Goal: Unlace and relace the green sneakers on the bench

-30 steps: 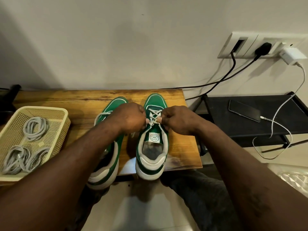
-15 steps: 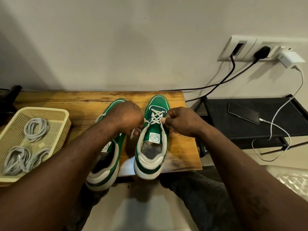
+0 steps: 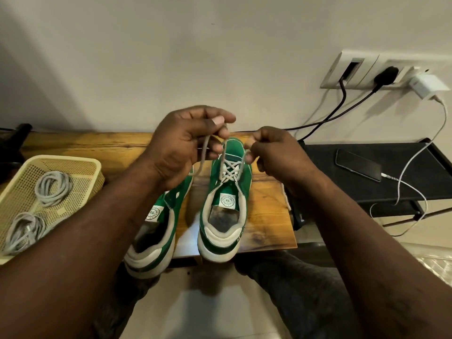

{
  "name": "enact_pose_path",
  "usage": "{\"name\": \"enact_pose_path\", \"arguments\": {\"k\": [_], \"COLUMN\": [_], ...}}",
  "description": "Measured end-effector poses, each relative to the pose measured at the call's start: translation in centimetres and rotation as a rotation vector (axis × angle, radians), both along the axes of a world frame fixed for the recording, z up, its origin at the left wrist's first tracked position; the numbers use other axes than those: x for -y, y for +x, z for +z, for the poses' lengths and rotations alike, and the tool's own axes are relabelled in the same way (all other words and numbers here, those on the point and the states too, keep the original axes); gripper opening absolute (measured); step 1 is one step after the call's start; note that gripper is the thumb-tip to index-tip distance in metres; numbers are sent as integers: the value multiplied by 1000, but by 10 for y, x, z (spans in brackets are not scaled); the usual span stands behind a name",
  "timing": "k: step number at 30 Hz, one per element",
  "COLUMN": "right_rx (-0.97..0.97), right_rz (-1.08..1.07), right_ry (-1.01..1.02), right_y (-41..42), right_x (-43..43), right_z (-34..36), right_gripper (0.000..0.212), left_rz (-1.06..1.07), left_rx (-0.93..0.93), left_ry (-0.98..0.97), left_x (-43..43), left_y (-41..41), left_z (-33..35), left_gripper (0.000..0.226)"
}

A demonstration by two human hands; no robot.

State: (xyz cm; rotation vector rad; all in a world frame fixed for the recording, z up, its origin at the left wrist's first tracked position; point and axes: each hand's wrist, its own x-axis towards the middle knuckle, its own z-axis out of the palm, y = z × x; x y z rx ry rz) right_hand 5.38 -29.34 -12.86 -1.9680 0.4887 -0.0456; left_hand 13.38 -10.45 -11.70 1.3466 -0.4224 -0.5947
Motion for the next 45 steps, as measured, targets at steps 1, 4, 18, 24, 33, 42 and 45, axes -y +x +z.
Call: {"name": "enact_pose_path", "arguments": {"k": [1, 4, 18, 24, 33, 42, 45], "right_rx": [69, 215, 489, 474, 271, 178, 239], "right_rz": [-4, -11, -14, -12, -115, -298, -401], "right_ry": [132, 338, 350, 380, 174, 1181, 1271], "right_y": [-2, -4, -6, -4, 2, 12, 15], "right_x": [0, 2, -13, -18, -22, -27, -28], "right_z": [5, 17, 28, 30, 18, 21, 18], "right_gripper": [9, 8, 29, 26, 4, 33, 29], "left_rz": [9, 11, -17, -3, 215, -168, -238], "left_rx": [-11, -9, 25, 41, 231, -25, -139], "left_ry": [-85, -191, -230, -215, 489, 483, 418], "left_x": [-1, -4, 2, 0, 10, 5, 5], "left_y": [1, 4, -5, -3, -5, -11, -11], "left_z": [2, 4, 29, 29, 17, 12, 10], "left_gripper": [22, 25, 31, 32, 19, 24, 26]}}
